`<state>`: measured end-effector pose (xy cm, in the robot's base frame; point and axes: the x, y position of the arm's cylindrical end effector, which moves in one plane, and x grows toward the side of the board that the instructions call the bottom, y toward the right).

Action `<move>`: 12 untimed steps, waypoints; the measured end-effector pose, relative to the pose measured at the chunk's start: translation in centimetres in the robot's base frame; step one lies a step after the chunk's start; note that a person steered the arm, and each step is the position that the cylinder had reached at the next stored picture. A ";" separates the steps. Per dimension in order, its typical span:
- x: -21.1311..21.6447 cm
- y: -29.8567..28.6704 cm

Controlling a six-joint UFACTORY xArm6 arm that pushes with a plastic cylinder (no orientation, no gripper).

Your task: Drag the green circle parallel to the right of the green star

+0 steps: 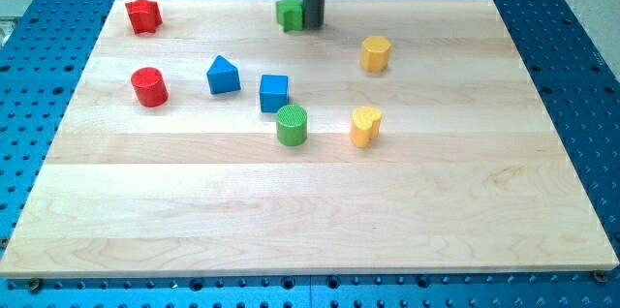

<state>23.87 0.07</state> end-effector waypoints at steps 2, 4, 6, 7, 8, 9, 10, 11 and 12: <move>5.3 5.2; 5.3 5.2; 9.2 -7.7; 15.0 -7.5; 20.2 -7.1; 25.3 -3.6; 22.1 1.8; 17.8 3.4; 23.2 0.6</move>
<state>47.03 0.71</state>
